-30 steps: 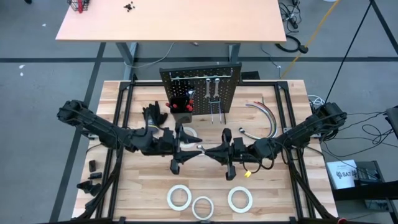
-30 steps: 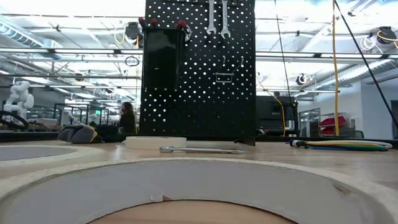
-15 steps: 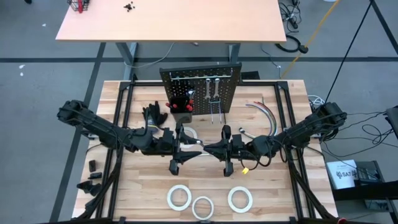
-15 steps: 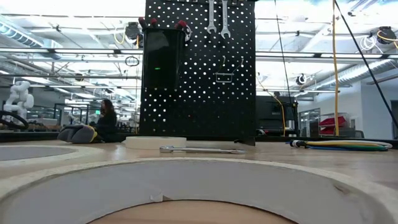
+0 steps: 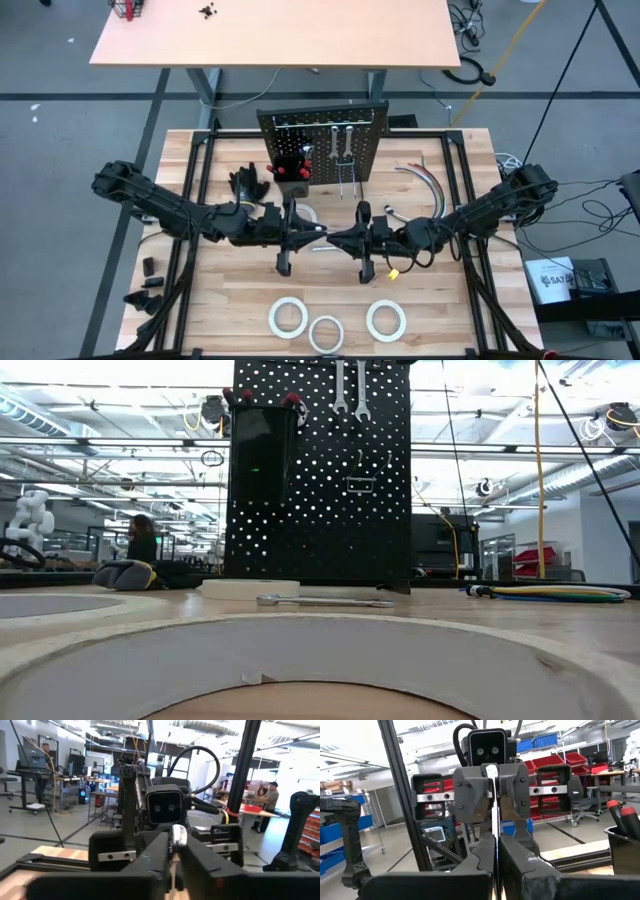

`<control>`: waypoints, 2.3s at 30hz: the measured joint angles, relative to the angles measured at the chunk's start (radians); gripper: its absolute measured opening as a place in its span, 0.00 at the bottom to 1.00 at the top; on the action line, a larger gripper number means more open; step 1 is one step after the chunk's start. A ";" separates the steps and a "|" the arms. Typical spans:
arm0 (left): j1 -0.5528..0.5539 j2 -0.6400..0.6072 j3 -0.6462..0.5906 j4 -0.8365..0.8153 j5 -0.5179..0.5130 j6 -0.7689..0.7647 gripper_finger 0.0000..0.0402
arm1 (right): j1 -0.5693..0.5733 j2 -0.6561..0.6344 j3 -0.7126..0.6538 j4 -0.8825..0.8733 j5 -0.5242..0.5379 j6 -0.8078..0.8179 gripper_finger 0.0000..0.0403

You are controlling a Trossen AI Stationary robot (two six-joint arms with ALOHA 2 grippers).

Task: Hang tools onto peg board
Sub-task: Hang the silver wrench on the peg board

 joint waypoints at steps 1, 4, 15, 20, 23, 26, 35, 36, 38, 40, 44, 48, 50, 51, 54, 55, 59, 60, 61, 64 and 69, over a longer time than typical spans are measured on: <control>0.000 0.000 0.000 -0.001 -0.001 0.006 0.07 | 0.000 0.000 0.000 0.000 0.001 0.000 0.01; 0.000 0.000 0.000 -0.001 -0.005 0.009 0.04 | -0.001 0.000 0.000 0.002 0.004 0.001 0.03; 0.004 -0.008 0.001 -0.090 -0.008 -0.002 0.03 | -0.041 -0.032 0.002 -0.171 -0.029 0.176 0.30; 0.030 -0.035 0.001 -0.189 0.023 -0.114 0.03 | -0.064 -0.030 0.002 -0.265 -0.144 0.259 0.36; 0.039 -0.034 0.001 -0.212 0.043 -0.135 0.03 | -0.064 -0.030 0.001 -0.311 -0.148 0.271 0.36; 0.044 -0.035 0.001 -0.218 0.050 -0.137 0.03 | -0.063 -0.030 0.001 -0.336 -0.152 0.277 0.35; 0.051 -0.035 0.001 -0.260 0.071 -0.161 0.03 | -0.062 -0.029 0.000 -0.345 -0.156 0.255 0.15; 0.051 -0.035 0.001 -0.260 0.071 -0.161 0.03 | -0.062 -0.029 0.000 -0.343 -0.157 0.251 0.12; 0.052 -0.035 0.001 -0.263 0.070 -0.162 0.04 | -0.062 -0.029 0.000 -0.341 -0.158 0.232 0.04; 0.051 -0.035 0.001 -0.270 0.070 -0.161 0.08 | -0.062 -0.029 -0.001 -0.335 -0.159 0.226 0.03; 0.050 -0.035 0.002 -0.291 0.064 -0.159 0.21 | -0.063 -0.030 -0.002 -0.267 -0.145 0.228 0.02; 0.050 -0.046 0.002 -0.305 0.057 -0.160 0.30 | -0.065 -0.048 -0.002 -0.257 -0.148 0.197 0.02; 0.051 -0.077 0.002 -0.366 0.055 -0.163 0.32 | -0.070 -0.084 -0.002 -0.280 -0.148 0.182 0.02; 0.053 -0.098 0.002 -0.407 0.050 -0.176 0.32 | -0.076 -0.111 -0.007 -0.289 -0.148 0.168 0.01; 0.055 -0.174 0.001 -0.535 0.037 -0.205 0.32 | -0.100 -0.214 -0.052 -0.300 -0.137 0.107 0.01; 0.055 -0.200 0.001 -0.563 0.037 -0.212 0.32 | -0.114 -0.255 -0.073 -0.305 -0.124 0.095 0.01; 0.039 -0.288 0.001 -0.597 0.024 -0.197 0.33 | -0.217 -0.384 -0.163 -0.311 -0.129 0.124 0.01; 0.035 -0.302 0.001 -0.598 0.017 -0.185 0.33 | -0.252 -0.402 -0.179 -0.322 -0.143 0.150 0.01; 0.033 -0.312 0.001 -0.598 0.004 -0.174 0.33 | -0.284 -0.412 -0.188 -0.334 -0.167 0.174 0.01; 0.035 -0.326 0.001 -0.601 -0.042 -0.152 0.33 | -0.366 -0.415 -0.190 -0.344 -0.282 0.223 0.01; 0.037 -0.325 0.001 -0.621 -0.053 -0.158 0.33 | -0.447 -0.415 -0.190 -0.343 -0.334 0.229 0.01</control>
